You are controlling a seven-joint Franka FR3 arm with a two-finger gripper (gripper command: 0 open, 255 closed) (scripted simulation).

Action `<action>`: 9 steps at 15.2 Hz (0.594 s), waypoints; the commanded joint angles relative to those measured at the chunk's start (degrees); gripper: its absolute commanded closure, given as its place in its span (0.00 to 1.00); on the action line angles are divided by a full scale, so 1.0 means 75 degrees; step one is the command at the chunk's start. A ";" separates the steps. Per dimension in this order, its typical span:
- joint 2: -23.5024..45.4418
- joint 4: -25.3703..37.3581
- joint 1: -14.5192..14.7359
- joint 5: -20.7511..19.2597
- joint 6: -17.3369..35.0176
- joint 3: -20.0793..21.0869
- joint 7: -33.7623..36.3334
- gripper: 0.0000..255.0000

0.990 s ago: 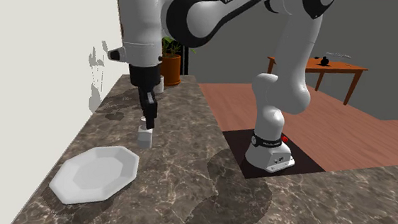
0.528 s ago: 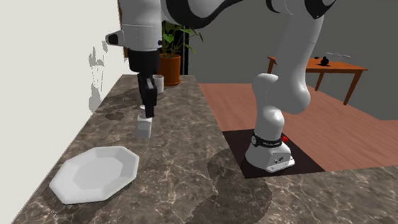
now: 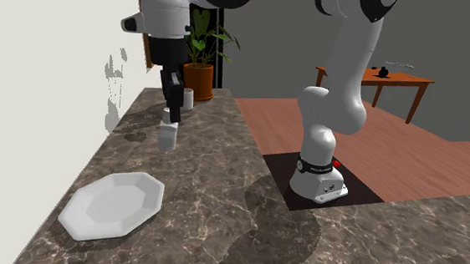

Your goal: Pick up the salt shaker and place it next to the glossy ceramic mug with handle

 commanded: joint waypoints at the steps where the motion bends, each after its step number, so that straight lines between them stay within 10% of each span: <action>1: -0.0034 0.0030 -0.0122 -0.0030 -0.0069 -0.0172 -0.0283 1.00; 9: 0.0057 0.0127 -0.0755 -0.0198 -0.0080 -0.1062 -0.1751 1.00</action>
